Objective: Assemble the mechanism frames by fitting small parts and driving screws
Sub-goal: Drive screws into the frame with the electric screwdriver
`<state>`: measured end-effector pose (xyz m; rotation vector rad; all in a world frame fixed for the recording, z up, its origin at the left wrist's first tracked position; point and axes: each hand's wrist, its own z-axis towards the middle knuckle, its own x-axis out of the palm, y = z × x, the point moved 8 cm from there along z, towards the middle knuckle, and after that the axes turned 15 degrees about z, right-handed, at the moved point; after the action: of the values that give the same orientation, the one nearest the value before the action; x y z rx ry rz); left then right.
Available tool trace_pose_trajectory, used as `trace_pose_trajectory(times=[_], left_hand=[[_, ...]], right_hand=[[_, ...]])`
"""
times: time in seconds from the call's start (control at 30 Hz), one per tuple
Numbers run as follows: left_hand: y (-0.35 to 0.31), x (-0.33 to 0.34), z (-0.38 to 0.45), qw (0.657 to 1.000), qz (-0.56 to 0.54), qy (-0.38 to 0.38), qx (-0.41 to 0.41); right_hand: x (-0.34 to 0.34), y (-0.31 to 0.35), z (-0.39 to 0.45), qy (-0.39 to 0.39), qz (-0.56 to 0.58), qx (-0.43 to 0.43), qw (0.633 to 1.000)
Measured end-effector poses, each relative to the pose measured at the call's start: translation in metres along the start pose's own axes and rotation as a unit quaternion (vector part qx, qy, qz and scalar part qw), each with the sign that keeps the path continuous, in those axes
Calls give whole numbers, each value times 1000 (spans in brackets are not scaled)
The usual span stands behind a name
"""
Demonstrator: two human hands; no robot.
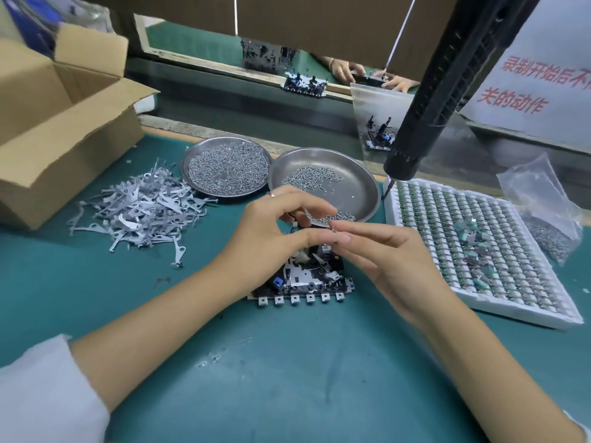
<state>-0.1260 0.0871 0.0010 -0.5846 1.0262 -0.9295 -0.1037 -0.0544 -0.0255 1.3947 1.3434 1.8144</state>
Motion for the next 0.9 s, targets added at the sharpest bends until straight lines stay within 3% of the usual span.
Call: trace_pose_trajectory(times=[0.17, 0.37, 0.63, 0.9], left_hand=[[-2, -2, 2, 998, 35, 54, -1], [-3, -14, -6, 992, 81, 92, 13], [19, -37, -27, 996, 25, -29, -76], [13, -26, -35, 995, 83, -8, -54]], right_hand=[[2, 11, -4, 4, -122, -73, 990], [22, 13, -14, 62, -251, -180, 949], [44, 0, -27, 162, -417, -266, 854], [50, -4, -31, 192, -464, -295, 813]])
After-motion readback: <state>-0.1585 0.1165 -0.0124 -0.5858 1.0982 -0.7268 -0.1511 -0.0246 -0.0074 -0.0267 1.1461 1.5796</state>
